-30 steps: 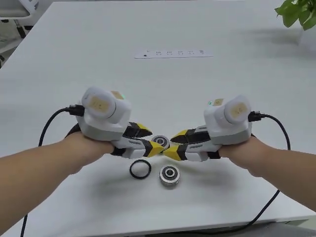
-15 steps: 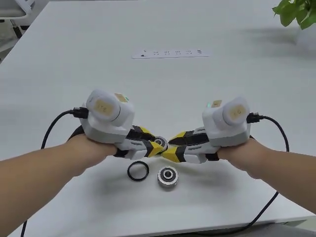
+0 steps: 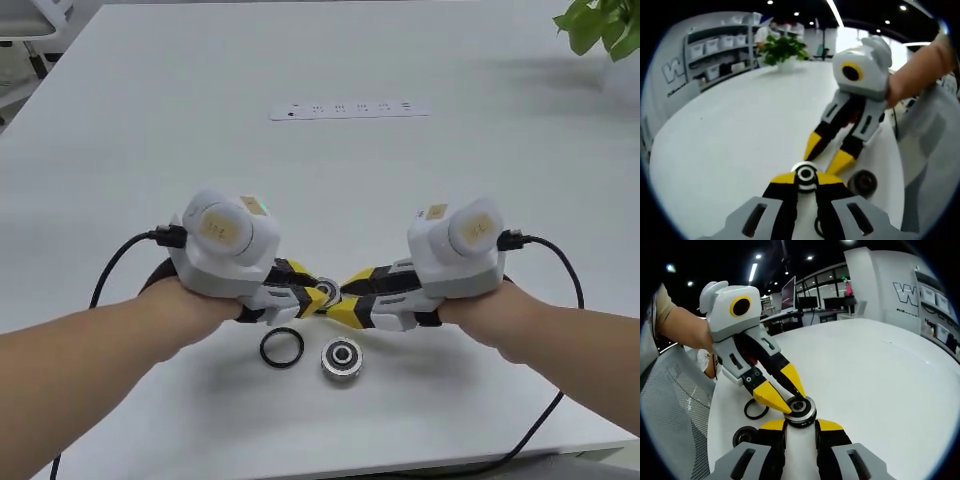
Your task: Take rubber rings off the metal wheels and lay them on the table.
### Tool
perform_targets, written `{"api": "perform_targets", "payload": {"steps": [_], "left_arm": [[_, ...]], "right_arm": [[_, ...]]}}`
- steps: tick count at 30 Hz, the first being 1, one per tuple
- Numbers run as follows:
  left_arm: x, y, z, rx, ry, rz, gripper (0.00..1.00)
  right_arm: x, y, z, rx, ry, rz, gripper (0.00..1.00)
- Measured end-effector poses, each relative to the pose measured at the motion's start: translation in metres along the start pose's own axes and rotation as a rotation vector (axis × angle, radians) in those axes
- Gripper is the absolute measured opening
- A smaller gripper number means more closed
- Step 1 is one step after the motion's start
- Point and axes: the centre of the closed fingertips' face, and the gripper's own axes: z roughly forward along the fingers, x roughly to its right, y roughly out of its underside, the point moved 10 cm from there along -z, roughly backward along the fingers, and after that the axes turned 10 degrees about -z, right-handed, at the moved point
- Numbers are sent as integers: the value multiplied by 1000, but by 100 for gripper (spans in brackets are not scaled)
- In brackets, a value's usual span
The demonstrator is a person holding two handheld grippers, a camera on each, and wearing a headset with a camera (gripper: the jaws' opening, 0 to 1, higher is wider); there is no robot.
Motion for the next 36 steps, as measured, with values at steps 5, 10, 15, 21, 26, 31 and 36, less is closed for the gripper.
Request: {"api": "perform_targets", "payload": {"steps": [5,10,15,21,26,31,36], "left_arm": [[-1,1,0,6,-5,-7,13],[0,1,0,9,-11,-12,13],[2,1,0,11,-16,-17,13],[2,1,0,14,-24,-24,13],[2,1,1,12,-31,-20,13],[1,1,0,9,-37,-12,13],[0,0,1,7,-39,-4,13]], "right_arm": [[0,0,0,10,5,7,18],[0,1,-1,10,4,19,17],[2,3,-4,0,4,13,10],[2,4,-5,10,5,62,4],[4,8,-6,46,13,217,0],[5,12,-7,92,-1,371,0],[4,14,-13,120,-13,484,0]]}}
